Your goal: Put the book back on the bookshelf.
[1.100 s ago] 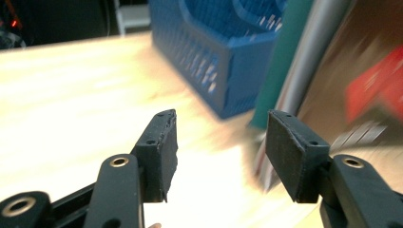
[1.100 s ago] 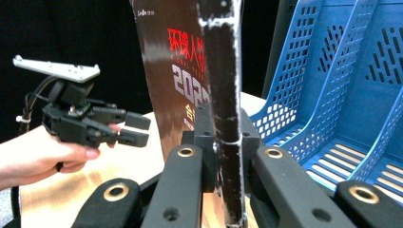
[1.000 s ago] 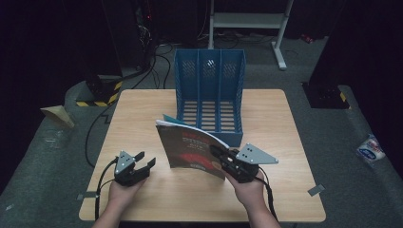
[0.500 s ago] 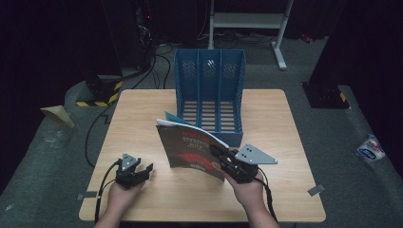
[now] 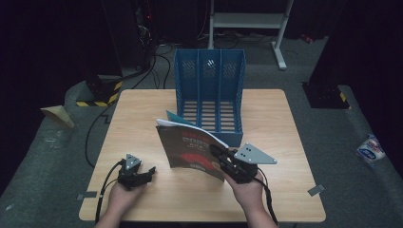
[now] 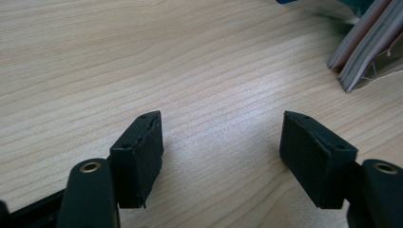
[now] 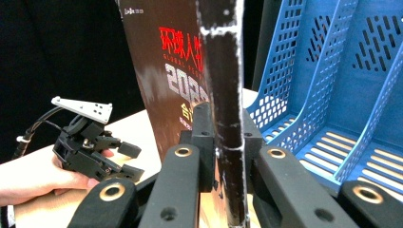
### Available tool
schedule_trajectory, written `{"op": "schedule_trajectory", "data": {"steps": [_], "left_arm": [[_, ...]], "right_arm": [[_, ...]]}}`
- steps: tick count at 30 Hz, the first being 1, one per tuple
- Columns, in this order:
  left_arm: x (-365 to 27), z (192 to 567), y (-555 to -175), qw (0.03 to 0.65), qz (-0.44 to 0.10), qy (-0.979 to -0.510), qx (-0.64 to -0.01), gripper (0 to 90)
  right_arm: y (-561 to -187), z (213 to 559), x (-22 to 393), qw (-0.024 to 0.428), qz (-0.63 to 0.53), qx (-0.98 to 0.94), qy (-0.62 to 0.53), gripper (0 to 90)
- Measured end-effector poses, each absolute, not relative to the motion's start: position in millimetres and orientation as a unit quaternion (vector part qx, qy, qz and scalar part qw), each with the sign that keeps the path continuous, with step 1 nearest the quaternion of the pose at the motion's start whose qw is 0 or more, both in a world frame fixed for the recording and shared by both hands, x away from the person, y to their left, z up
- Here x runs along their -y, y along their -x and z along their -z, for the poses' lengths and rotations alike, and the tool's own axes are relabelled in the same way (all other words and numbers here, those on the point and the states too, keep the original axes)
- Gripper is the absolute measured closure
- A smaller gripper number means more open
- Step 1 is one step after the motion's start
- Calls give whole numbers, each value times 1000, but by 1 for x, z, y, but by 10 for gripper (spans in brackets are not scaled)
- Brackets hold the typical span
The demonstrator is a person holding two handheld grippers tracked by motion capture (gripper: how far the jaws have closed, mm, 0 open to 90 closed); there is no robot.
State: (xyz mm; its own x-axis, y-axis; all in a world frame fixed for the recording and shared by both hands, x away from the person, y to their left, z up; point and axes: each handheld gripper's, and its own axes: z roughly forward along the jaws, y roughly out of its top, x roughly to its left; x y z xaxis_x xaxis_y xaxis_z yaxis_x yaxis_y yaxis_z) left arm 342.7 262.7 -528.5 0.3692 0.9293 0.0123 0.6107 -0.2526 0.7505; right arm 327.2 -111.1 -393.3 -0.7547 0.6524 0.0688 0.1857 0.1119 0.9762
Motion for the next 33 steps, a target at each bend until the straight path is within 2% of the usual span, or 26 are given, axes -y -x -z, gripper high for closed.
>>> {"op": "schedule_trajectory", "data": {"steps": [13,22,33], "left_arm": [[-261,529,-343,335,-231,-762,-504,221],[-261,529,-343,336,-229,-761,-505,219],[-261,529,-343,336,-229,-761,-505,219]], "right_arm": [[-325,392,110,199,-593,-725,-289,861],[-326,390,111,197,-597,-720,-293,865],[-325,380,113,222,-592,-718,-291,866]]}}
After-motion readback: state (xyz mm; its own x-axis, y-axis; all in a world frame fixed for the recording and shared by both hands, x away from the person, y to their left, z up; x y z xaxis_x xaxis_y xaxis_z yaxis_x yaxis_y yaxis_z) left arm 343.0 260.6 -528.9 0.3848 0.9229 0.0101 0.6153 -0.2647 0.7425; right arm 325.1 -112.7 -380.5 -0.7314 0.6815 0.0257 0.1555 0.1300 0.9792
